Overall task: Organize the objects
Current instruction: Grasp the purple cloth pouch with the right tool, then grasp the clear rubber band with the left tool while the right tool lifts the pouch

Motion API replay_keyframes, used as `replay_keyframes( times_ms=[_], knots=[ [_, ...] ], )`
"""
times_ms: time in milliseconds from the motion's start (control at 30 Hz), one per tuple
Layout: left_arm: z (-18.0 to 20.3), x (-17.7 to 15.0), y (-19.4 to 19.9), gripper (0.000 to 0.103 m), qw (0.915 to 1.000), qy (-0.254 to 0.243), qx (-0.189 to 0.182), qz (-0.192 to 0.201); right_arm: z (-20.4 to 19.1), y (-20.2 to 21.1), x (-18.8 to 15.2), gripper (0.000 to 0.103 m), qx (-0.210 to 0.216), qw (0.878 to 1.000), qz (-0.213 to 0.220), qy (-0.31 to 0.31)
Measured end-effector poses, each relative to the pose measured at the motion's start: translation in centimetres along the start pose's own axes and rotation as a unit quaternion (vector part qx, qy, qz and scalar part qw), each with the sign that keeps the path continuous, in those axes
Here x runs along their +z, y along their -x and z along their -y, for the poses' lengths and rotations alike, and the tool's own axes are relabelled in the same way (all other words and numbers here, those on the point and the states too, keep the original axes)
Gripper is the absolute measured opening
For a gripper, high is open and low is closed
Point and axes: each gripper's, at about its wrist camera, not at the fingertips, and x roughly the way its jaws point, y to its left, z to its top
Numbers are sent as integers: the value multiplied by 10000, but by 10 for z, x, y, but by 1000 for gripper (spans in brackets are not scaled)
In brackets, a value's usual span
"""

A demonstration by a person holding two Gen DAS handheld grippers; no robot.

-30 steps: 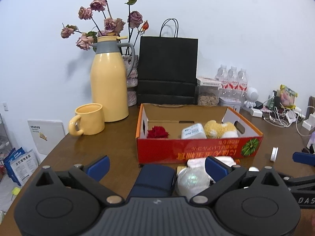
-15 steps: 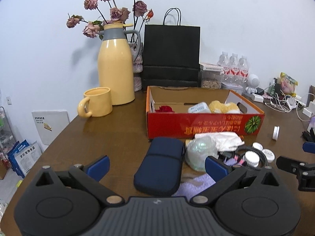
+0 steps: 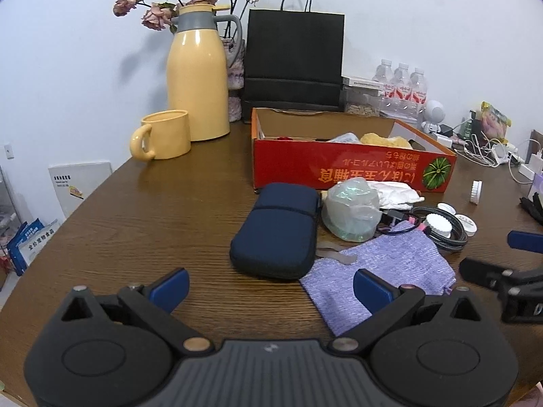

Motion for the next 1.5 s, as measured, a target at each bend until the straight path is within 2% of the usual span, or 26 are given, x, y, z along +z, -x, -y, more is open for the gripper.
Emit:
replay_keyframes(
  times_ms=[400, 500, 767, 867, 933, 967, 1033, 1067, 1133, 1200, 1300, 1500],
  knots=[
    [-27, -8, -1, 103, 9997, -52, 234, -3, -50, -48, 3, 103, 584, 9956, -605, 424],
    [-36, -11, -1, 103, 9997, 10, 248, -10, -57, -58, 2, 103, 551, 9942, -767, 508],
    [-46, -17, 3, 103, 9996, 161, 230, 10, -55, -60, -1, 102, 662, 9943, -712, 439],
    [-47, -19, 3, 103, 9996, 182, 222, -21, -58, -55, -3, 91, 695, 9945, -611, 491],
    [-48, -20, 3, 103, 9996, 189, 221, -42, -61, -49, -6, 78, 730, 9945, -508, 552],
    [-49, -21, 3, 103, 9995, 193, 226, -59, -63, -46, -7, 74, 731, 9945, -447, 607],
    [-49, -22, 1, 103, 9995, 200, 237, -87, -69, -40, -10, 54, 722, 9942, -318, 733],
    [-49, -22, 1, 103, 9995, 204, 240, -102, -71, -37, -11, 48, 749, 9937, -267, 793],
    [-49, -23, 0, 103, 9994, 210, 233, -125, -74, -33, -13, 23, 830, 9927, -219, 850],
    [-48, -23, 0, 103, 9994, 205, 222, -137, -74, -32, -12, 12, 929, 9921, -226, 809],
    [-47, -23, 1, 103, 9995, 192, 213, -136, -67, -26, -10, 9, 1042, 9928, -177, 571],
    [-41, -20, 2, 103, 9996, 149, 181, -139, -38, -1, -7, 8, 1283, 9917, 104, -55]
  ],
)
